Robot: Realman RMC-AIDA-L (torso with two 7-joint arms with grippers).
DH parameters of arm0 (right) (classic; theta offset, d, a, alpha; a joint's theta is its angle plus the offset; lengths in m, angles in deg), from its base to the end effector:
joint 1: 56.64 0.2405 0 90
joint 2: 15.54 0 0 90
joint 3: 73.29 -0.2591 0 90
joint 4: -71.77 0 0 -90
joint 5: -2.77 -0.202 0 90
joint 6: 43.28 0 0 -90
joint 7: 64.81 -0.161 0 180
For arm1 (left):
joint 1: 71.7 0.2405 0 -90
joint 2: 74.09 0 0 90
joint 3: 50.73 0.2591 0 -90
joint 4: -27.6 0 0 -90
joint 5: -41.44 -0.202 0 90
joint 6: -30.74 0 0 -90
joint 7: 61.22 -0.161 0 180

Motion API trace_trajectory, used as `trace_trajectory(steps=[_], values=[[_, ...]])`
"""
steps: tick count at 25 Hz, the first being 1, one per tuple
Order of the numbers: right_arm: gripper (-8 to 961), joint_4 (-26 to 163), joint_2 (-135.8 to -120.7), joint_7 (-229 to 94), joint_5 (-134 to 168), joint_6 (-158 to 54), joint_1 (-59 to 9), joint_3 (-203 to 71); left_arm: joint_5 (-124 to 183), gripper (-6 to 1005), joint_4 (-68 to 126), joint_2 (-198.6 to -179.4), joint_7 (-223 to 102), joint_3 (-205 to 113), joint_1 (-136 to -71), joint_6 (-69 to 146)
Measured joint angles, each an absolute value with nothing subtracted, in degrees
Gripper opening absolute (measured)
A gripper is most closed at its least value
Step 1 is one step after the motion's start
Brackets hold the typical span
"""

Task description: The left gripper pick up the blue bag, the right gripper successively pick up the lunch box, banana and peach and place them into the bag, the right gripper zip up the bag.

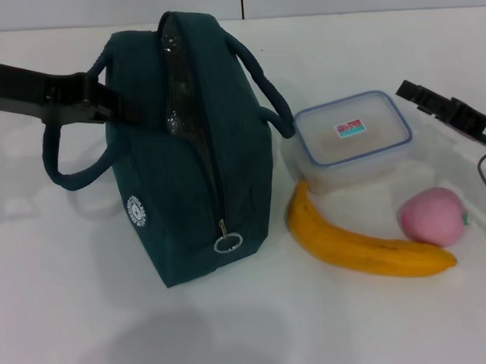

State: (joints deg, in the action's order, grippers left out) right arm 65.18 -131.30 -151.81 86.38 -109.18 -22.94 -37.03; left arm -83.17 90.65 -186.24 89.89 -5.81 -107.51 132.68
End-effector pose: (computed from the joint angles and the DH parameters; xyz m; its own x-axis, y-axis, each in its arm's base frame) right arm 0.2937 0.3708 -0.0306 0.0976 -0.5464 -0.8318 -0.9457 -0.3113 0.0935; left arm -0.2086 0.3594 0.0712 0.3491 0.8991 0.2641 0.9294 -0.3683 0.0253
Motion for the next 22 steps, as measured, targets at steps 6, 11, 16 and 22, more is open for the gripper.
trace_trajectory(steps=[6,11,16,22], values=[[778,65.8,-131.4,-154.1,87.0,-107.7,-22.3,-36.8,-83.2,36,90.6,-186.25,89.4,-5.9,-107.4,132.4],[772,65.8,-131.39,-157.8,87.1,-107.6,-21.5,-34.7,-83.2,36,90.5,-186.35,89.2,-5.7,-107.2,132.3],[765,65.9,-131.37,-160.9,87.1,-109.3,-21.0,-32.8,-83.2,36,90.5,-186.41,89.2,-5.7,-107.3,132.4],[757,65.9,-131.42,-162.8,86.7,-112.4,-21.4,-32.7,-83.2,36,90.5,-186.41,89.2,-6.0,-106.9,132.4]])
